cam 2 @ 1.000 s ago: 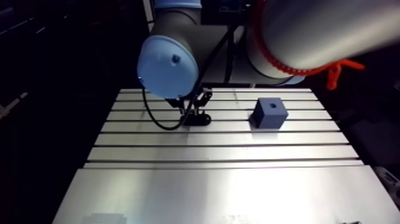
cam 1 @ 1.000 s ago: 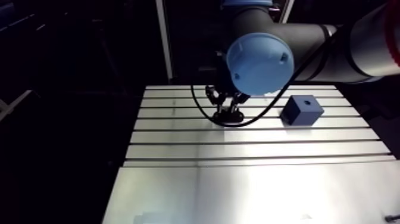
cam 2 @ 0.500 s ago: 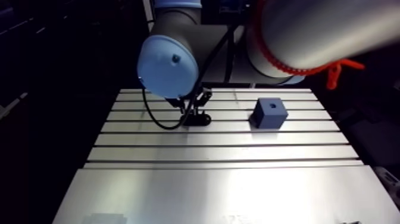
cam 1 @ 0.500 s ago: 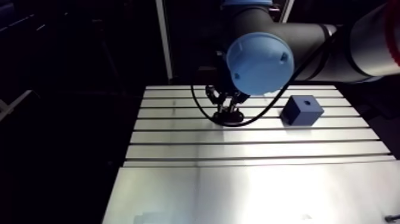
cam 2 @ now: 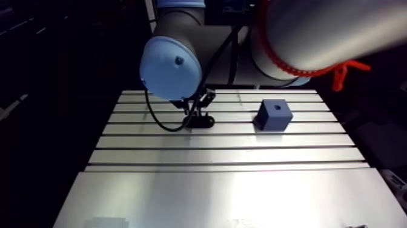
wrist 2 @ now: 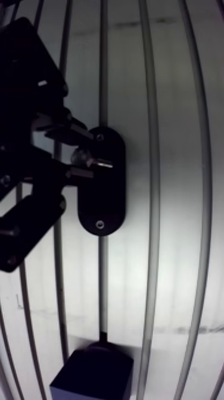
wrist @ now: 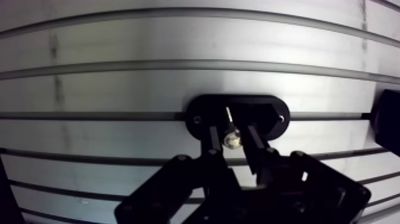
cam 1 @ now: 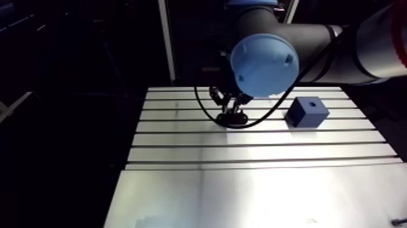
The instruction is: Pick up the M10 bolt and insert it into the hex recess until seated.
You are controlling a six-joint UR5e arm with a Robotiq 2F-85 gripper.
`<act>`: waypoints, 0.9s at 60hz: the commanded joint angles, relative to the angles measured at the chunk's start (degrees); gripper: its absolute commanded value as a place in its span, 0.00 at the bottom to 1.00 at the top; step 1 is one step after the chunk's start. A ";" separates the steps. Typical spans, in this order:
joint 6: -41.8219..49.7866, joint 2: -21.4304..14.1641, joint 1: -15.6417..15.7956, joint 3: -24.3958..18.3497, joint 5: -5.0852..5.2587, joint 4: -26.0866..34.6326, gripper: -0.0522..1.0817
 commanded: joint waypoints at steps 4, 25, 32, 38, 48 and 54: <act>-0.01 0.01 -0.01 0.01 -0.01 -0.06 0.62; -0.01 0.01 -0.01 0.01 -0.01 -0.07 0.65; -0.01 0.01 0.07 0.01 -0.01 -0.07 0.65; -0.01 0.01 0.08 -0.06 -0.01 -0.07 0.67; -0.01 -0.06 -0.01 0.01 -0.08 -0.07 0.69; -0.08 -0.09 -0.01 -0.07 -0.01 -0.07 0.73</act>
